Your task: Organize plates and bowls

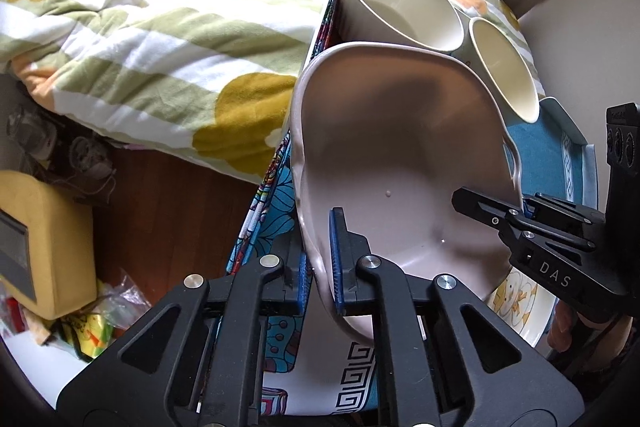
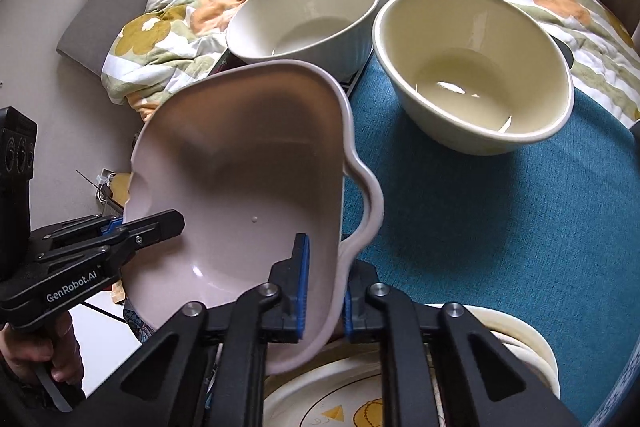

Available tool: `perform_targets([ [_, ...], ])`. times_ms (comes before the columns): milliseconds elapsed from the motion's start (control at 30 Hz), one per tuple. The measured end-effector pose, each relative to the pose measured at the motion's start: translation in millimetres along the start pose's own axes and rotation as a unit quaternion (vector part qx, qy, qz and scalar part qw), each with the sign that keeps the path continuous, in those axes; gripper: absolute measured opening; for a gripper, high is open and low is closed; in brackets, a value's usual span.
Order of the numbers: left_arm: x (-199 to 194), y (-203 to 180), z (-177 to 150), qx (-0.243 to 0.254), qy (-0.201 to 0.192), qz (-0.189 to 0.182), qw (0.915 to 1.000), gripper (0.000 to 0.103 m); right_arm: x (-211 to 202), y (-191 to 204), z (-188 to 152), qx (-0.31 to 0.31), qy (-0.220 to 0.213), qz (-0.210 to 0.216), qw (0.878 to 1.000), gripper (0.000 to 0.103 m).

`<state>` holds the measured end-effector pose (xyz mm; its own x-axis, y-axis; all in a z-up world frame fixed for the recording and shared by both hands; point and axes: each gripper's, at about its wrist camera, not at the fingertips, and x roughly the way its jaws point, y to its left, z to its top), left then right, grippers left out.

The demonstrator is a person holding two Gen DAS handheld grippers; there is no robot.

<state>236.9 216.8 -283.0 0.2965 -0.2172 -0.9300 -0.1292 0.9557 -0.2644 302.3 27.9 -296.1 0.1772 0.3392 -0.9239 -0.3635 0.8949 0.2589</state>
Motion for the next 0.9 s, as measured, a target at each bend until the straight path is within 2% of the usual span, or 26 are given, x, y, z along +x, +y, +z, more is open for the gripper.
perform_targets([
  [233,-39.5,-22.8,-1.5,0.019,-0.041,0.031,0.9985,0.008,-33.1,3.3,-4.5,-0.013,-0.041,0.016,0.999,0.013],
  [433,-81.6,-68.2,-16.3,0.027,-0.081,0.043,0.9954,0.008,-90.2,-8.7,-21.3,-0.031,-0.088,0.025,0.995,0.013],
  [667,-111.8,-158.6,-56.2,0.052,-0.118,0.033,0.9911,0.008,-166.2,-45.5,-64.9,-0.031,-0.137,0.018,0.990,0.013],
  [900,-99.1,-258.3,-105.7,0.102,-0.109,0.005,0.9887,0.008,-227.2,-107.7,-133.4,0.006,-0.164,-0.016,0.986,0.013],
])
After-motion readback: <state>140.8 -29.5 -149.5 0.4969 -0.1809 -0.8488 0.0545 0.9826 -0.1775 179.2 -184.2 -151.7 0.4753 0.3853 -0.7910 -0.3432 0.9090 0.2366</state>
